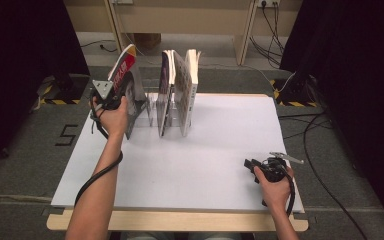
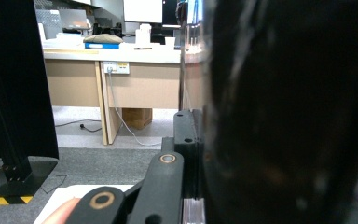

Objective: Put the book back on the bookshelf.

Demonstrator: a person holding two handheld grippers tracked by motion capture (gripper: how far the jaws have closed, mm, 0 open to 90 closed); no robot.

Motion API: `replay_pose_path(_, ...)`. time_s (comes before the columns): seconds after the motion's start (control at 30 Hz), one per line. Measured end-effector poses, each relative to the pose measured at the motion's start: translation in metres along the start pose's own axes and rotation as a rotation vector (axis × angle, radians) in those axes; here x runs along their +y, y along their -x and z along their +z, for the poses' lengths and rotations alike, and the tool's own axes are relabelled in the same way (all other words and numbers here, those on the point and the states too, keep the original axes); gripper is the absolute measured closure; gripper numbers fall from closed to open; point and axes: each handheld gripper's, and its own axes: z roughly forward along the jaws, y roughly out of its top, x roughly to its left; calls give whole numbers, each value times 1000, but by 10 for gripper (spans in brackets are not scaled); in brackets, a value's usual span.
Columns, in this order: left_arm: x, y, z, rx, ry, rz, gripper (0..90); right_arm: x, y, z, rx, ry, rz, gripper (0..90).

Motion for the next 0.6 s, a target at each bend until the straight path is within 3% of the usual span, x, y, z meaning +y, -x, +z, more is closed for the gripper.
replay_pose_path(0.1, -1, -5, -2, -6, -1, -11, 860, 0, -2, 0, -1, -2, -5, 631)
replay_pose_path(0.43, 2, -9, -6, -29, -10, 19, 796, -1, -2, 0, -1, 0, -7, 631)
replay_pose_path(0.6, 2, -13, -7, -38, -20, 7, 752, -1, -2, -1, -2, 2, -9, 630)
